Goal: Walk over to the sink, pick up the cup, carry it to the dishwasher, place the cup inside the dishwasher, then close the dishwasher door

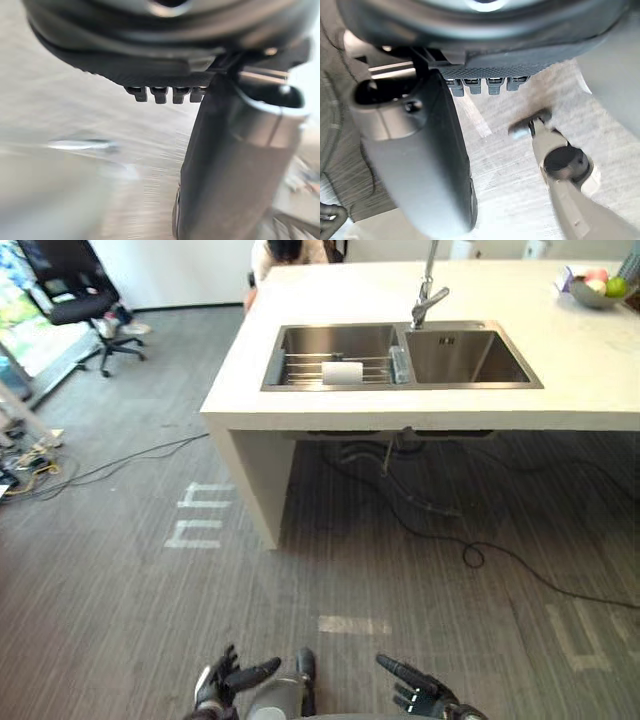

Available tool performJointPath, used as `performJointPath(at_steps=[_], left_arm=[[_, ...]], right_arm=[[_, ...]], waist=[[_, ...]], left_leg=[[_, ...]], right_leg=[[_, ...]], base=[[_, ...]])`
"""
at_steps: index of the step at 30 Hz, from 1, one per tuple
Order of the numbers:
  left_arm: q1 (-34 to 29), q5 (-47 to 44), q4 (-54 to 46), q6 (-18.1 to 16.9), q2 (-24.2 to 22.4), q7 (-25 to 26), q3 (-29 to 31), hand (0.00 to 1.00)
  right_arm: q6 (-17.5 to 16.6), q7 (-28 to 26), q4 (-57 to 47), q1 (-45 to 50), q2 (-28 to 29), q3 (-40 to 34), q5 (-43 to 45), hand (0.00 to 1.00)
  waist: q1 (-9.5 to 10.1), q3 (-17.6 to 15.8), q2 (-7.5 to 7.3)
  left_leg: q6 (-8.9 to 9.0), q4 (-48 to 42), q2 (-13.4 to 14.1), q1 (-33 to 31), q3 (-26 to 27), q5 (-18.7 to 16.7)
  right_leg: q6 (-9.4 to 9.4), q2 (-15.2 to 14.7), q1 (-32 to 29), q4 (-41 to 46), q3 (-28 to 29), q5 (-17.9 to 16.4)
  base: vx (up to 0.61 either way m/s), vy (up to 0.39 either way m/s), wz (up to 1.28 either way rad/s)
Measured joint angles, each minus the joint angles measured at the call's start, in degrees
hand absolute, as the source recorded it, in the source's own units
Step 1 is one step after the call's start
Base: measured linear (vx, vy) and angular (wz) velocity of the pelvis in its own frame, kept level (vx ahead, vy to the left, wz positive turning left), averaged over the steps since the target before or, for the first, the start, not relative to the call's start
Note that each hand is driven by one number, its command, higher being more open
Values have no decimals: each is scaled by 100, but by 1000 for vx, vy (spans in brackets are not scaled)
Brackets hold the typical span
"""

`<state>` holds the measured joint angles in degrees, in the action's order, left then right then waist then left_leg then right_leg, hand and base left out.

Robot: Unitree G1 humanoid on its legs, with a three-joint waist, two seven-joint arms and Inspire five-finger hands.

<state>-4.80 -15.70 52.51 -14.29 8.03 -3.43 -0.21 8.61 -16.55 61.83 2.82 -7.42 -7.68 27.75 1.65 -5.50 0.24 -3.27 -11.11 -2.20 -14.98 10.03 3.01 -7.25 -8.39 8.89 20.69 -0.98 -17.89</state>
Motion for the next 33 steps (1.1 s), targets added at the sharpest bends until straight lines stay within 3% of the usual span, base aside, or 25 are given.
performJointPath(at_steps=[1, 2, 3, 4, 5, 7, 10, 12, 14, 15, 16, 17, 20, 22, 24, 25, 26, 28, 30, 31, 33], left_arm=[[121, 35, -670, -35, 12, 190, -228, 100], [242, 197, -1392, -104, -23, 429, -419, 100], [300, 266, -1720, -167, -35, 523, -505, 100], [444, 468, -2280, -306, -44, 660, -584, 100], [610, 669, -2717, -424, -93, 775, -589, 100], [780, 1107, -3309, -687, -119, 1090, -586, 100], [998, 1586, -4050, -839, -88, 1437, -535, 100], [1025, 1982, -4621, -867, 21, 1635, -466, 100], [1067, 2271, -4914, -944, 217, 1753, -491, 100], [1075, 2386, -5043, -985, 307, 1785, -489, 100], [1042, 2523, -5123, -1058, 271, 1884, -491, 100], [1027, 2698, -5136, -1067, 213, 1969, -527, 100], [1036, 3107, -5227, -1092, 239, 1992, -662, 100], [1021, 3153, -5243, -1072, 237, 1961, -798, 100], [970, 3160, -5347, -941, 254, 1921, -866, 100], [965, 3306, -5499, -752, 274, 1907, -898, 100], [972, 3660, -5646, -541, 306, 1891, -917, 100], [972, 4247, -5670, -154, 504, 1747, -1043, 100], [996, 4532, -5655, 284, 796, 1400, -1261, 100], [1017, 4678, -5638, 519, 922, 1168, -1313, 100], [1208, 4735, -5509, 789, 1074, 897, -1341, 100]], right_arm=[[76, 4, -114, 9, 24, -87, -43, 100], [125, 16, -319, 60, 31, -84, -32, 100], [142, 27, -419, 74, 34, -82, -30, 100], [142, 52, -579, 70, 44, -82, -3, 100], [127, 89, -722, 54, 33, -73, 29, 100], [83, 159, -847, 17, 30, -23, 138, 100], [25, 255, -846, -89, 66, -25, 262, 100], [-1, 332, -922, -167, 83, 89, 266, 100], [15, 435, -1041, -144, 142, 206, 276, 100], [41, 481, -1085, -83, 195, 241, 288, 100], [60, 520, -1114, -65, 165, 344, 314, 100], [92, 545, -1081, -76, 118, 349, 309, 100], [229, 509, -1040, -145, 87, 350, 222, 100], [300, 471, -1047, -87, 41, 357, 122, 100], [376, 428, -1048, -53, -41, 442, 121, 100], [468, 405, -1048, -53, -82, 556, 121, 100], [602, 360, -1048, -77, -180, 657, 113, 100], [732, 292, -1008, -88, -235, 761, -58, 100], [753, 218, -870, -114, -246, 805, -221, 100], [754, 174, -798, -134, -269, 808, -273, 100], [755, 102, -751, -137, -316, 808, -277, 100]], waist=[[-14, -26, -44], [-34, -22, -78], [-66, -14, -90], [-147, 3, -121], [-225, 24, -80], [-324, 70, -33], [-341, -5, 41], [-327, -102, 185], [-341, -95, 173], [-343, -50, 22], [-288, -88, 149], [-257, -65, 293], [-272, -75, 383], [-268, -67, 368], [-249, -60, 378], [-242, -43, 414], [-235, -68, 525], [-197, -120, 593], [-147, -111, 548], [-133, -84, 528], [-131, -19, 549]], left_leg=[[-85, 137, -148, 317, 2, -91], [-152, 259, -261, 679, 7, -253], [-188, 314, -304, 848, 9, -331], [-218, 348, -389, 1142, 10, -501], [-226, 396, -401, 1423, 19, -640], [-229, 566, -333, 1794, 46, -681], [-165, 609, -93, 2258, 54, -723], [119, 638, 188, 2603, 49, -897], [467, 635, 333, 2847, 56, -1125], [578, 632, 308, 2991, 50, -1276], [682, 565, 464, 3178, 53, -1514], [711, 387, 653, 3089, 58, -1577], [715, 418, 913, 3055, 29, -1489], [723, 67, 1042, 2981, -13, -1494], [725, -726, 1126, 2640, -13, -1494], [723, -1624, 1275, 2200, -8, -1488], [641, -2545, 1542, 1778, 28, -1402], [534, -3621, 1855, 1413, 87, -1294], [609, -3470, 1771, 1236, 188, -1757], [650, -2771, 1578, 1187, 280, -1926], [666, -1195, 1255, 1231, 379, -1760]], right_leg=[[-219, -167, -168, 761, -76, 223], [-174, -373, -495, 1857, -242, 704], [-142, -507, -706, 2434, -317, 1041], [149, -824, -1181, 3606, -509, 1284], [440, -977, -1605, 4356, -628, 1109], [609, -918, -2033, 4463, -786, 843], [600, -609, -2320, 3435, -1226, 449], [568, -356, -2488, 2282, -1552, 373], [511, -252, -2531, 1088, -1599, 600], [618, -214, -2452, 323, -1563, 1185], [842, -50, -2321, 143, -1536, 1806], [902, 164, -2248, 22, -1463, 1768], [1007, 555, -2048, -266, -1460, 1676], [1001, 705, -1842, -541, -1444, 1650], [958, 778, -1649, -881, -1405, 1666], [976, 859, -1523, -1132, -1410, 1701], [1043, 1018, -1335, -1357, -1445, 1764], [1212, 1179, -938, -1628, -1417, 1772], [1249, 1129, -733, -1786, -1351, 1751], [1256, 1051, -694, -1882, -1299, 1771], [1080, 921, -683, -1966, -1274, 1903]], base=[[480, 263, 9], [457, 238, 1], [517, 244, -6], [499, 209, -11], [496, 187, -12], [375, 71, -11], [368, -50, -21], [435, -186, -33], [417, -226, -4], [474, -274, -2], [512, -307, -18], [385, -242, -30], [227, -215, -27], [146, -142, -13], [121, -111, -9], [146, -98, 1], [156, -94, 2], [144, -45, -5], [155, -16, -16], [144, 14, -21], [159, 75, -5]])
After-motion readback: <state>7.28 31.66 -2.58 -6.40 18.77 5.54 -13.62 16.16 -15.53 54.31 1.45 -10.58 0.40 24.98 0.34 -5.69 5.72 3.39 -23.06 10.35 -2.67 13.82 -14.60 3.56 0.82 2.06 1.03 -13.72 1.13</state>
